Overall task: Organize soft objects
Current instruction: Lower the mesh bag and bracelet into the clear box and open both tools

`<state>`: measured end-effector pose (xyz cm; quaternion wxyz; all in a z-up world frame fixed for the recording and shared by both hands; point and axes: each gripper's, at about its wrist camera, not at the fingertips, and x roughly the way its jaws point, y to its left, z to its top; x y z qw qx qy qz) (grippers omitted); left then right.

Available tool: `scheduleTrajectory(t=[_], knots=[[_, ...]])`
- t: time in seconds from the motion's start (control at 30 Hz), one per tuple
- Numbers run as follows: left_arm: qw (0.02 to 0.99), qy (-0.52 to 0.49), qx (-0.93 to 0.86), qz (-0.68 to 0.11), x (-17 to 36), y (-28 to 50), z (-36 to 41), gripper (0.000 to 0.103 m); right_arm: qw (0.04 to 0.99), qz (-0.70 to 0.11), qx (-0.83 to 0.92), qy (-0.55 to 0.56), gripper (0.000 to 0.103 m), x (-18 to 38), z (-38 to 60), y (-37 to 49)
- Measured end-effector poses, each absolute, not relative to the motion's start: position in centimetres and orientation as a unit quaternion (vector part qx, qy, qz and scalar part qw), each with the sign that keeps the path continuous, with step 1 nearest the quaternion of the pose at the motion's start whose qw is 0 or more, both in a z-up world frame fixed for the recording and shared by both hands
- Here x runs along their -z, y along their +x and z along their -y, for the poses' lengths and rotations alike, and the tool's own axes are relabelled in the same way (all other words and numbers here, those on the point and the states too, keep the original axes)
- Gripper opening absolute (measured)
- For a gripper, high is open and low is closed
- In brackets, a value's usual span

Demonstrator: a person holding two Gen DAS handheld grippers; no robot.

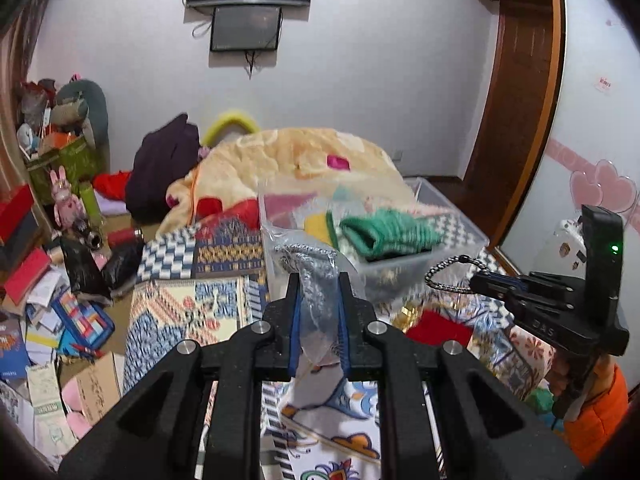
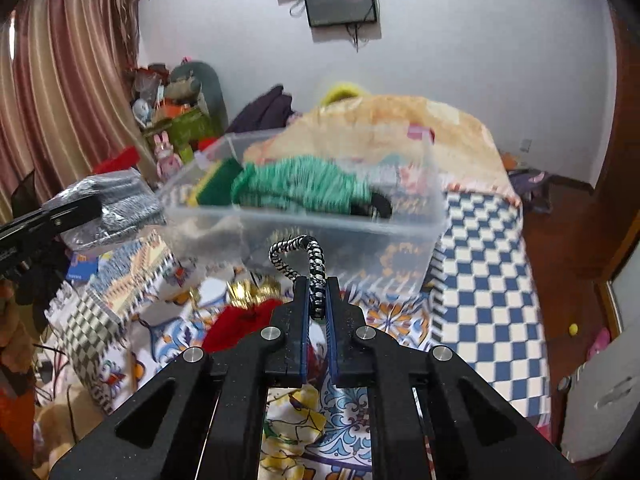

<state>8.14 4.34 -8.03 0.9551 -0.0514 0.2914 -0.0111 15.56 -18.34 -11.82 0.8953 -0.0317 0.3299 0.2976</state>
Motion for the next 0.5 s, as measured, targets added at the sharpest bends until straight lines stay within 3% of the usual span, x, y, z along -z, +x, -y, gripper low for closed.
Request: scheduleTrajectory(t=[0.5], knots=[[0.974,-0.027,-0.015,-0.224,4.3,11.4,-4.0,0.015,0.934,-0.240,-0.266,-0.013,0.006,5.8,18.7,16.2]])
